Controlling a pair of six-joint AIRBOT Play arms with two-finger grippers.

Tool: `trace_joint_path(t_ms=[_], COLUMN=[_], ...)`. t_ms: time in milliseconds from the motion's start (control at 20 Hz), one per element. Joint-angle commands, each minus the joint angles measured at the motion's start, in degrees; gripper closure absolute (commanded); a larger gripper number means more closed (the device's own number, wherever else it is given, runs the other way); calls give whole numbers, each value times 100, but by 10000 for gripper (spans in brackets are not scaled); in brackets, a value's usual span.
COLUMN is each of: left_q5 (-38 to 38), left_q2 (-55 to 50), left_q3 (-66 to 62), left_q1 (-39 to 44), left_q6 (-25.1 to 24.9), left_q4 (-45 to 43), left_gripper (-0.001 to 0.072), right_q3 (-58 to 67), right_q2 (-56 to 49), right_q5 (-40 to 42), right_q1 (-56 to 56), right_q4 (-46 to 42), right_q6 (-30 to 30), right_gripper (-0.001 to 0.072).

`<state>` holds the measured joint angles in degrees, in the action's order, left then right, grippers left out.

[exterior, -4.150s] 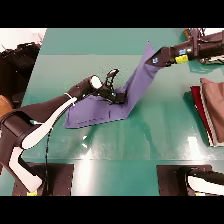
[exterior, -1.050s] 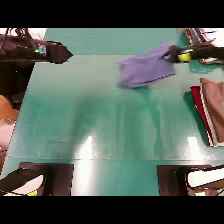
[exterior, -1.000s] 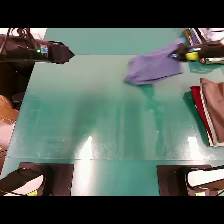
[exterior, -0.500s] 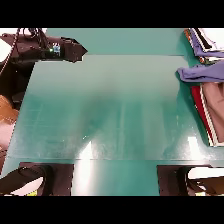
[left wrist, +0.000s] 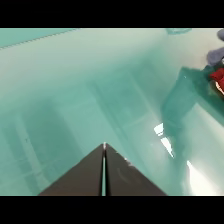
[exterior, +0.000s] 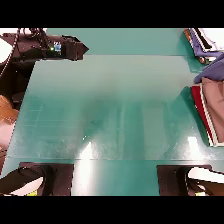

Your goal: Fold the shirts.

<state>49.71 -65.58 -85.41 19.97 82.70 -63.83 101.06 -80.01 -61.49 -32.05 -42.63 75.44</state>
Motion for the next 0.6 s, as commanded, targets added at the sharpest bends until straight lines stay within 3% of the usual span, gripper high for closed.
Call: trace_joint_path(t_ms=[0, 400, 550], left_q5=[20, 46, 92], left_q2=[0, 0, 0], left_q3=[0, 0, 0], left_q1=[4, 4, 4], left_q6=[-4, -20, -22], left_q4=[-4, -4, -4], left_gripper=[676, 676, 676], right_q3=[0, -57, -944], right_q2=[444, 999, 1458], right_q5=[-151, -1694, -1803], right_q1=[-31, -688, -1001], right_q4=[-422, -2223, -2371], right_q6=[0, 341, 361], right_gripper=[695, 695, 695])
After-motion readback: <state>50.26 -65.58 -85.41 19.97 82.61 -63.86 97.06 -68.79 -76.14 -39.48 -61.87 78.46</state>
